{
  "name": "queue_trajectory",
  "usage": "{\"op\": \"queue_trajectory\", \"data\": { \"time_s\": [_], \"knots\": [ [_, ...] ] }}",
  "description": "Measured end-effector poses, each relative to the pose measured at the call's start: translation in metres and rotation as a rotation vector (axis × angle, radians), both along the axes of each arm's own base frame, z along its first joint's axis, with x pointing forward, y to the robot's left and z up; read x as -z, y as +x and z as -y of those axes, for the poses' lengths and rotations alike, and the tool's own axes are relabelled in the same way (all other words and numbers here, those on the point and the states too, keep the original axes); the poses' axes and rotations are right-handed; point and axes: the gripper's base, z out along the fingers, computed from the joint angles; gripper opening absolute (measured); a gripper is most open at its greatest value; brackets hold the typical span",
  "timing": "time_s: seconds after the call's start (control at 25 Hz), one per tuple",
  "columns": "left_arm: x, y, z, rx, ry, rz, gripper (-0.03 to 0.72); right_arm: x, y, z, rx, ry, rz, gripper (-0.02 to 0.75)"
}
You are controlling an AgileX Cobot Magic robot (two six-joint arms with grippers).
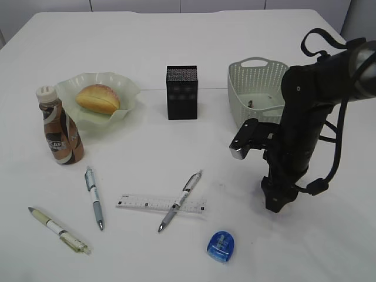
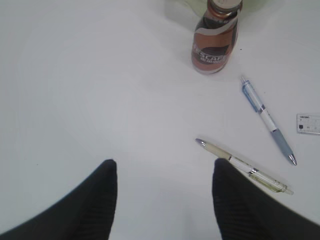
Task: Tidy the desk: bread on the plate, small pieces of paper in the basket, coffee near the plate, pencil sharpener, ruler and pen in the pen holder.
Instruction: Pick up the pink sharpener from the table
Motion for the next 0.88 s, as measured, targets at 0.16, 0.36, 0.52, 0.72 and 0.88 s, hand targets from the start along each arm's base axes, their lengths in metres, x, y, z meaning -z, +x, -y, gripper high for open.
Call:
{"op": "queue_trajectory", "data": {
  "time_s": [0.16, 0.36, 0.52, 0.72, 0.88],
  "knots": [
    [0.0, 0.0, 0.0, 0.0, 0.004, -0.002, 0.433, 0.0, 0.0, 0.0, 0.0, 0.001, 0.002, 0.484],
    [0.0, 0.0, 0.0, 0.0, 0.006, -0.004, 0.433, 0.0, 0.0, 0.0, 0.001, 0.003, 0.005, 0.206],
    [0.0, 0.0, 0.0, -0.001, 0.006, -0.006, 0.428, -0.001, 0.001, 0.0, 0.074, 0.003, 0.0, 0.174],
    [0.0, -0.001, -0.001, -0.001, 0.006, -0.007, 0.424, -0.012, 0.005, -0.002, 0.231, -0.006, -0.031, 0.174],
    [0.001, -0.001, -0.001, -0.001, 0.007, -0.01, 0.421, -0.036, 0.012, -0.005, 0.472, -0.035, -0.091, 0.174]
  ]
}}
